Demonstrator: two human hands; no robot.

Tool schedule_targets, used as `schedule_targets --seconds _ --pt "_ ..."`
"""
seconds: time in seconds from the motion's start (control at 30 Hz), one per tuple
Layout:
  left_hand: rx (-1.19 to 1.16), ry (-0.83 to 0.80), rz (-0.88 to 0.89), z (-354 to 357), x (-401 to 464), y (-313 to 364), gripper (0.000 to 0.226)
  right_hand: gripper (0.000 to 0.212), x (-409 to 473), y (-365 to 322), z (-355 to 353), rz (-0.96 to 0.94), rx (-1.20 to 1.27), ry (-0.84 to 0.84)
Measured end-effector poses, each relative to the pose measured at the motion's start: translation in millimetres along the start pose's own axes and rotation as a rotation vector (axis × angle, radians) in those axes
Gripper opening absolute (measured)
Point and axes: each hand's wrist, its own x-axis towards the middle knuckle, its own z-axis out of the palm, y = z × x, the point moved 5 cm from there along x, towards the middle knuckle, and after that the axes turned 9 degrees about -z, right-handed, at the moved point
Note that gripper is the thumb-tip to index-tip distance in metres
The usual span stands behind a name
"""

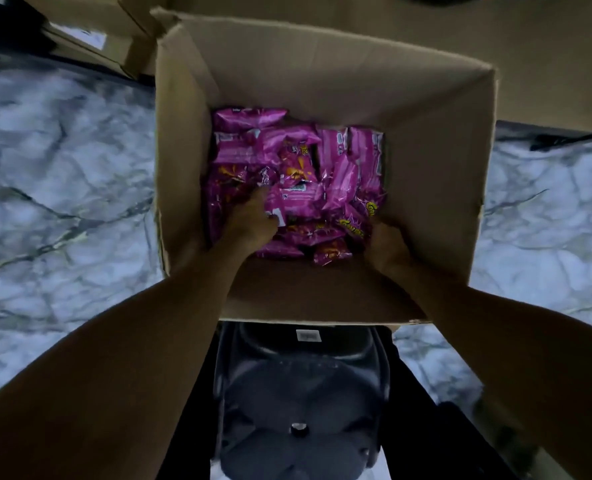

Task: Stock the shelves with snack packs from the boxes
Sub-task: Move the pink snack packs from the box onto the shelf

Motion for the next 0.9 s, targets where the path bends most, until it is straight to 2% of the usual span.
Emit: schedule_targets --seconds 0.07,0.17,0.3,0.4,0.53,0.63,0.77,0.9 --pt "0.089 0.062 -0.015 11 24 2 0.063 0.041 26 10 21 -0.011 -0.053 -0.026" --pt "0.201 0.142 -0.077 29 55 -6 0.073 0.056 58 26 51 -0.028 -0.125 0.044" --pt "0.275 0.218 -0.101 51 77 -24 0.078 0.048 78 43 81 -0.096 -0.366 0.122" --pt "0.289 0.262 -0.075 61 84 -41 0.067 0.047 87 47 93 -0.143 -0.374 0.123" --pt "-0.047 0.286 -0.11 65 76 -75 0.055 0.054 78 54 99 -0.163 -0.28 0.059" --pt "-0.301 0.35 -0.163 61 51 -102 0.051 0.06 53 51 93 -0.173 -0.122 0.031" --pt "-0.455 0.4 -0.135 37 17 -108 0.073 0.066 17 36 76 -0.159 0.082 0.051" --pt "-0.516 0.333 -0.116 13 -20 -80 0.083 0.058 -14 19 46 -0.033 0.231 0.12"
